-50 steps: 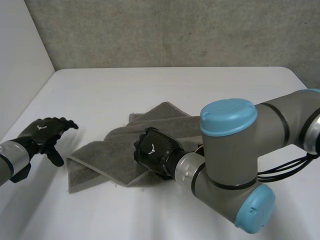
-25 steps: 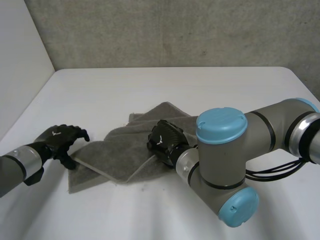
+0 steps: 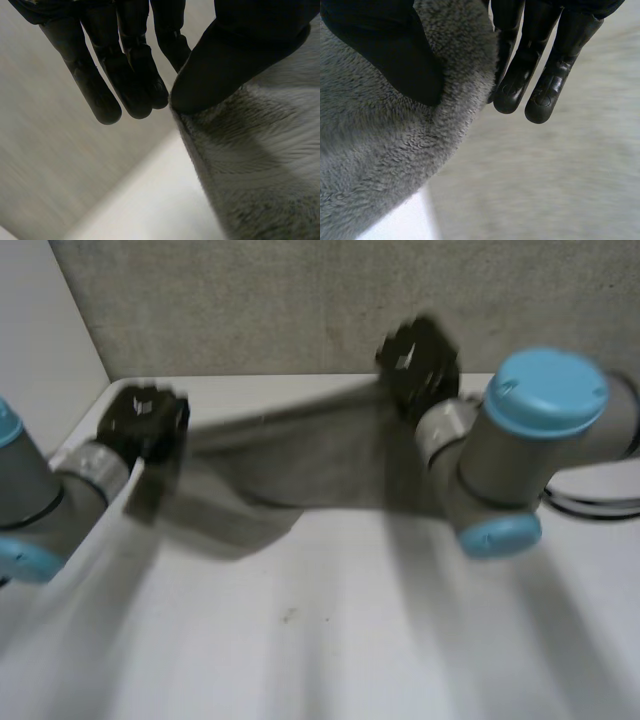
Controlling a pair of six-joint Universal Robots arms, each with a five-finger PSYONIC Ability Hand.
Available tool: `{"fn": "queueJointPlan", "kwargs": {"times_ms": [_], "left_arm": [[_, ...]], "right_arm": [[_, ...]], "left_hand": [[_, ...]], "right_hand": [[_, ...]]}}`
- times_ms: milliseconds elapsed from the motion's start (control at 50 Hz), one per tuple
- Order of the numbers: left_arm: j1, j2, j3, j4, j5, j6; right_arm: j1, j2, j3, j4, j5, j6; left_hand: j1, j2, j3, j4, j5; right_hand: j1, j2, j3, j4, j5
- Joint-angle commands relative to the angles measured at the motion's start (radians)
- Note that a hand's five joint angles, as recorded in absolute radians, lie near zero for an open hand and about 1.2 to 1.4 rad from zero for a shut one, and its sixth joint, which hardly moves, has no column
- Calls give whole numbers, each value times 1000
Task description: Fold the towel.
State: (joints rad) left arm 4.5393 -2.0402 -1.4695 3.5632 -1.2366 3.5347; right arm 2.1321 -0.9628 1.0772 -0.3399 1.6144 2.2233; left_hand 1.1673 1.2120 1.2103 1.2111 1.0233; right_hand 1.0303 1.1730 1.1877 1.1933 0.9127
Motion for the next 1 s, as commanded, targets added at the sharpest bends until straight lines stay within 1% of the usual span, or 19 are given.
{"fn": "queueJointPlan", "kwargs": {"times_ms": [20,40,120,160,220,260,280,320,340,360,380,420,540,660,700,720,740,860,1000], "left_arm": [[-92,71,100,390,-199,-53],[-97,89,98,475,-222,-91],[-100,117,64,487,-224,-148],[-101,129,12,392,-199,-152],[-103,135,-17,333,-181,-152],[-100,143,-90,197,-133,-145],[-100,143,-91,197,-133,-145],[-98,150,-167,79,-89,-126],[-98,150,-167,78,-89,-126],[-97,152,-205,19,-69,-105],[-97,152,-206,19,-69,-105],[-98,153,-270,-93,-49,-33],[-106,150,-330,-220,-47,107],[-108,140,-338,-216,-46,113],[-109,130,-339,-198,-44,113],[-109,130,-339,-198,-44,113],[-111,124,-342,-189,-43,113],[-115,94,-341,-153,-38,122],[-115,81,-331,-135,-20,127]], "right_arm": [[-67,-70,-60,-312,5,115],[-80,-91,-39,-368,4,139],[-90,-116,4,-377,-5,162],[-95,-125,59,-282,-33,162],[-101,-131,90,-200,-56,165],[-132,-146,157,-3,-103,162],[-132,-146,158,-2,-103,162],[-167,-151,216,175,-122,173],[-167,-151,216,176,-122,173],[-182,-151,246,249,-122,173],[-182,-151,247,249,-122,173],[-187,-152,312,350,-136,179],[-189,-152,423,371,-137,187],[-193,-168,478,358,-142,203],[-214,-186,512,345,-159,220],[-215,-186,512,344,-159,220],[-225,-197,529,338,-169,234],[-267,-226,582,305,-211,279],[-308,-228,616,271,-229,283]], "left_hand": [[229,184,186,185,198],[229,184,186,185,198],[229,184,186,185,198],[229,184,186,185,198],[229,184,186,185,198],[229,184,186,185,198],[229,184,186,185,198],[229,184,186,185,198],[229,184,186,185,198],[229,184,186,185,198],[229,184,186,185,198],[229,184,186,185,198],[229,184,186,185,198],[229,184,186,185,198],[-226,-271,-269,-270,-257],[-229,-273,-272,-272,-259],[-357,-401,-400,-400,-387],[-531,-576,-574,-575,-561],[-551,-596,-594,-595,-582]], "right_hand": [[366,223,209,203,309],[366,223,209,203,309],[366,223,209,203,309],[366,223,209,203,309],[366,223,209,203,309],[366,223,209,203,309],[366,223,209,203,309],[366,223,209,203,309],[366,223,209,203,309],[366,223,209,203,309],[366,223,209,203,309],[366,223,209,203,309],[366,223,209,203,309],[366,223,209,203,309],[366,223,209,203,309],[366,223,209,203,309],[366,223,209,203,309],[366,223,209,203,309],[366,223,209,203,309]]}}
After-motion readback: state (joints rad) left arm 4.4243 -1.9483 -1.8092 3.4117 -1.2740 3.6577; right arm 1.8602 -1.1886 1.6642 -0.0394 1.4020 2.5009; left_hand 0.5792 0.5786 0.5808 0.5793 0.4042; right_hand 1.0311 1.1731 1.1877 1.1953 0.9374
